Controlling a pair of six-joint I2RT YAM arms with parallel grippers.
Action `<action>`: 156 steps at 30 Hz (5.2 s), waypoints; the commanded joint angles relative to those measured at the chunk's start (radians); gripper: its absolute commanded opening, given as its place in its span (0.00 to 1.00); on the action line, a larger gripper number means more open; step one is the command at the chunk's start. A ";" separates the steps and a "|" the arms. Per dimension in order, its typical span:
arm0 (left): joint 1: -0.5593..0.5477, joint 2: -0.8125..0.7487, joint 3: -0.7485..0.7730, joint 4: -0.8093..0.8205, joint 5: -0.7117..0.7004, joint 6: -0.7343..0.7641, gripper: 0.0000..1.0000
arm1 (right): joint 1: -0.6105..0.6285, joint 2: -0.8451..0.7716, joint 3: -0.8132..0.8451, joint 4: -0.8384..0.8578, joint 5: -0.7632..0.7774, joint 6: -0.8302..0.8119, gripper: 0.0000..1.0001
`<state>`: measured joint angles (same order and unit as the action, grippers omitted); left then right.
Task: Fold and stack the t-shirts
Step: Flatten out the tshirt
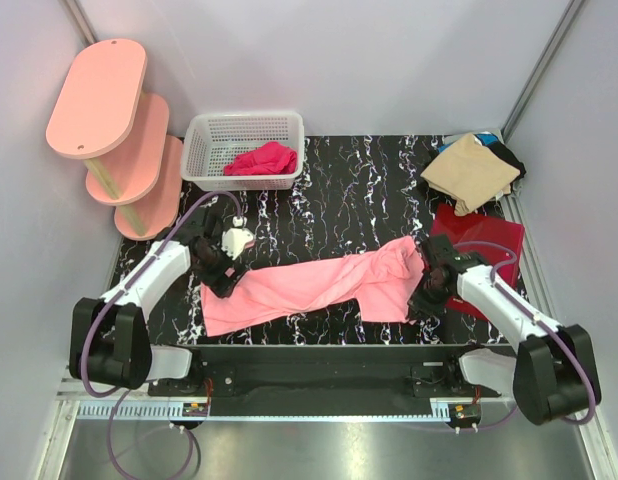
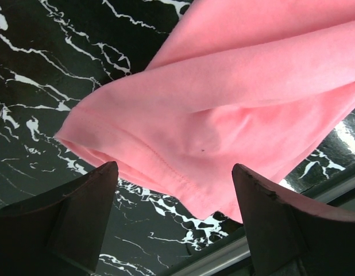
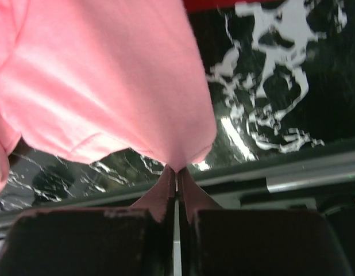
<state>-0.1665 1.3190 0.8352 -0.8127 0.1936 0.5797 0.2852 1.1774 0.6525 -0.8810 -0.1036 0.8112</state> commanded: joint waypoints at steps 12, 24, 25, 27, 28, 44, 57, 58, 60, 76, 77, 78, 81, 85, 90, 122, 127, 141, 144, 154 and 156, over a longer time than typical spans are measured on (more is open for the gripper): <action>-0.002 -0.059 -0.011 0.027 -0.069 0.028 0.87 | 0.057 0.125 0.321 -0.161 0.027 -0.098 0.60; -0.002 -0.096 -0.022 0.011 -0.072 0.032 0.87 | 0.057 0.356 0.363 0.034 0.232 -0.087 0.57; -0.002 -0.107 -0.022 0.006 -0.072 0.032 0.87 | 0.055 0.357 0.357 0.045 0.249 -0.087 0.57; -0.002 -0.112 -0.025 0.003 -0.075 0.037 0.87 | 0.055 0.360 0.355 0.056 0.269 -0.087 0.57; -0.002 -0.112 -0.030 0.003 -0.080 0.039 0.87 | 0.055 0.360 0.358 0.059 0.277 -0.089 0.57; -0.001 -0.093 -0.084 0.027 -0.103 0.059 0.87 | 0.057 0.424 0.348 0.129 0.291 -0.095 0.49; -0.001 -0.113 -0.104 -0.028 -0.068 0.063 0.72 | 0.057 0.412 0.331 0.151 0.259 -0.086 0.13; -0.001 -0.112 -0.104 -0.035 -0.065 0.065 0.71 | 0.057 0.410 0.331 0.151 0.259 -0.084 0.13; -0.001 -0.107 -0.110 -0.055 -0.062 0.074 0.66 | 0.057 0.409 0.332 0.152 0.259 -0.084 0.13; -0.001 0.045 -0.114 -0.072 -0.039 0.085 0.37 | 0.055 0.372 0.348 0.139 0.258 -0.078 0.13; -0.001 0.043 -0.101 -0.074 -0.040 0.080 0.30 | 0.057 0.372 0.348 0.137 0.257 -0.079 0.13; -0.001 0.037 -0.094 -0.075 -0.037 0.078 0.22 | 0.055 0.370 0.348 0.137 0.257 -0.078 0.13; -0.001 -0.007 -0.061 -0.089 -0.042 0.077 0.00 | 0.057 0.361 0.352 0.132 0.252 -0.078 0.13; -0.001 -0.066 0.008 -0.153 -0.057 0.078 0.00 | 0.055 0.331 0.371 0.119 0.251 -0.081 0.13; 0.004 -0.153 0.168 -0.246 -0.100 0.088 0.00 | 0.057 0.265 0.430 0.073 0.236 -0.081 0.11; 0.130 -0.506 1.097 -0.690 -0.284 0.103 0.00 | 0.055 -0.565 1.021 -0.007 -0.077 -0.184 0.00; 0.131 -0.524 1.234 -0.737 -0.306 0.108 0.00 | 0.048 -0.549 1.141 -0.013 -0.117 -0.172 0.00; 0.130 -0.547 0.488 -0.381 -0.158 0.106 0.00 | 0.048 -0.391 0.709 0.108 0.128 -0.072 0.00; 0.131 -0.460 0.342 -0.255 -0.157 0.109 0.00 | 0.048 -0.293 0.615 0.167 0.168 -0.046 0.00; 0.143 0.122 0.286 0.070 -0.191 0.118 0.00 | 0.029 0.160 0.588 0.344 0.182 -0.009 0.00; 0.147 0.190 0.341 0.093 -0.191 0.109 0.00 | 0.022 0.237 0.608 0.355 0.182 -0.017 0.00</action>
<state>-0.0326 1.4029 1.0859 -0.8589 0.0128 0.6880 0.3241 1.3376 1.2007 -0.6292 0.0418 0.7822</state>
